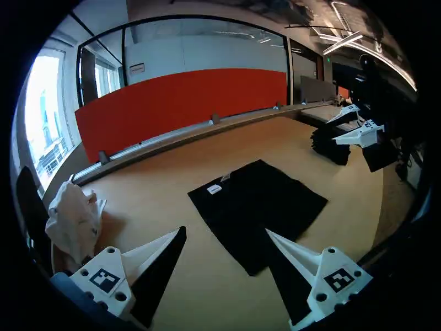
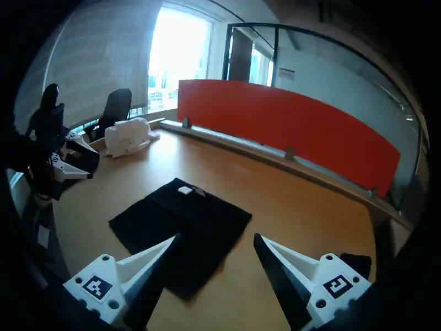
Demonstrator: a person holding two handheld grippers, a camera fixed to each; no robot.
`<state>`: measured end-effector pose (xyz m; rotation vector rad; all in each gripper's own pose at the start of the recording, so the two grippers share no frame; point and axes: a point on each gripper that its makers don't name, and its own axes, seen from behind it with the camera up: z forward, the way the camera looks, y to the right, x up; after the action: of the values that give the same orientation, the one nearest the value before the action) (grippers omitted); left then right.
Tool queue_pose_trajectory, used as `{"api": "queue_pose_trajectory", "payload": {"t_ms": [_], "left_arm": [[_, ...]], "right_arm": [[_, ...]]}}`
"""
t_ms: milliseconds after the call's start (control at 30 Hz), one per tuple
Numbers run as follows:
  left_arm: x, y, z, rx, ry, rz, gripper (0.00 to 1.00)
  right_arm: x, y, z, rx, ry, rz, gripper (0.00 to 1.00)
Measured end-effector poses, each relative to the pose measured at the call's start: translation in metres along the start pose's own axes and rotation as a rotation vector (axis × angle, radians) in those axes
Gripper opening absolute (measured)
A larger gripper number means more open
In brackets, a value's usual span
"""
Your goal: Fold towel
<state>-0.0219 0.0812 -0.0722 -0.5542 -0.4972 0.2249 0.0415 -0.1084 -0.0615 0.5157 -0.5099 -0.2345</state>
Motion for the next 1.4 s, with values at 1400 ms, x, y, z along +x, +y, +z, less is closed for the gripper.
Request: {"api": "queue_pose_trajectory", "payload": {"t_ms": [1400], "left_arm": [[-0.116, 0.044, 0.065, -0.139, -0.234, 0.013, 0.95]], "right_arm": [[-0.142, -0.047, 0.059, 0.114, -0.264, -0.047, 1.0]]}}
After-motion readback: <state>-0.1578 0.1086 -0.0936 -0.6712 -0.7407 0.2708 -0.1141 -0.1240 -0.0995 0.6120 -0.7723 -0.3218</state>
